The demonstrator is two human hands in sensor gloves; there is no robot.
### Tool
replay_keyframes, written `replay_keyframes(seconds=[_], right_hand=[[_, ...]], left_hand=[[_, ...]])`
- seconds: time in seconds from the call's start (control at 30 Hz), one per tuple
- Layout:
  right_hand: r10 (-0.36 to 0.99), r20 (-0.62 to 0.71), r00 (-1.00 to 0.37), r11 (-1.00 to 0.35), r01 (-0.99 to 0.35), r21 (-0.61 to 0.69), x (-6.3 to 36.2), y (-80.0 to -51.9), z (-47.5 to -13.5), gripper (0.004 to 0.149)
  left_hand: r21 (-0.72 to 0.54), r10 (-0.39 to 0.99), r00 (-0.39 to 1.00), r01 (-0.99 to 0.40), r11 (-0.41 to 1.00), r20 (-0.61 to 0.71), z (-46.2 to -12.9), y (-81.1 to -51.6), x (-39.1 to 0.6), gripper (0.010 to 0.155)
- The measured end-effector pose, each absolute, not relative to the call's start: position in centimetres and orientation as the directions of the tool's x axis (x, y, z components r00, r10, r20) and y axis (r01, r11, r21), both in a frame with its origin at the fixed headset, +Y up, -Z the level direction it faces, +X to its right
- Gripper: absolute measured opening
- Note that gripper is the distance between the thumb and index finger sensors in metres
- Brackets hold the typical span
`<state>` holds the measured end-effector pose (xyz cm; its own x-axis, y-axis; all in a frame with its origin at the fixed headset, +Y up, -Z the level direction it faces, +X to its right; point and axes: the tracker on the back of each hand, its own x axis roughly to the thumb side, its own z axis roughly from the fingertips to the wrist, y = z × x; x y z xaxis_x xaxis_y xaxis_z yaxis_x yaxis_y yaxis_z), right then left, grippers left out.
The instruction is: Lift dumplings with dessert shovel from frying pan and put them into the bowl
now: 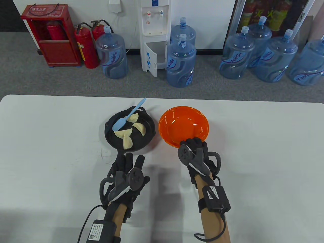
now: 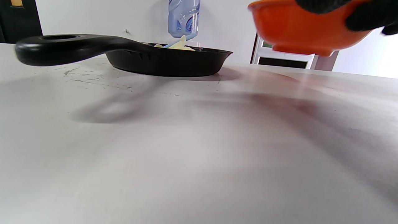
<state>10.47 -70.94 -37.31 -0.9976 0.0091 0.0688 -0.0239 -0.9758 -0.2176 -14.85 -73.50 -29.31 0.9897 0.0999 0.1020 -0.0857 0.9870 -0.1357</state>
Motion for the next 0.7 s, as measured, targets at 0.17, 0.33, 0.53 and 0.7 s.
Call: replay_keyframes(seconds=[0.17, 0.33, 0.53, 0.7], right_hand=[[0.02, 0.088, -0.996, -0.969, -0.041, -0.242, 12.7, -68.3, -35.8, 0.043], [0.005, 0.105, -0.994, -0.962, -0.034, -0.272, 14.9, -66.6, -34.3, 0.043], [-0.05, 0.06, -0.997, -0.956, 0.03, -0.291, 17.5, -65.9, -33.1, 0.043], [-0.075, 0.014, -0.997, -0.952, 0.067, -0.299, 20.0, -66.2, -32.4, 0.043]], left_hand=[[-0.136, 0.1, 0.99, -0.086, 0.987, 0.103, -29.3, -73.6, -14.8, 0.077], [-0.149, 0.094, 0.99, -0.077, 0.986, 0.11, -29.4, -73.8, -14.6, 0.077], [-0.156, 0.095, 0.989, -0.077, 0.985, 0.111, -29.3, -73.9, -14.5, 0.077], [-0.142, 0.093, 0.989, -0.076, 0.987, 0.119, -29.2, -73.6, -14.3, 0.077]])
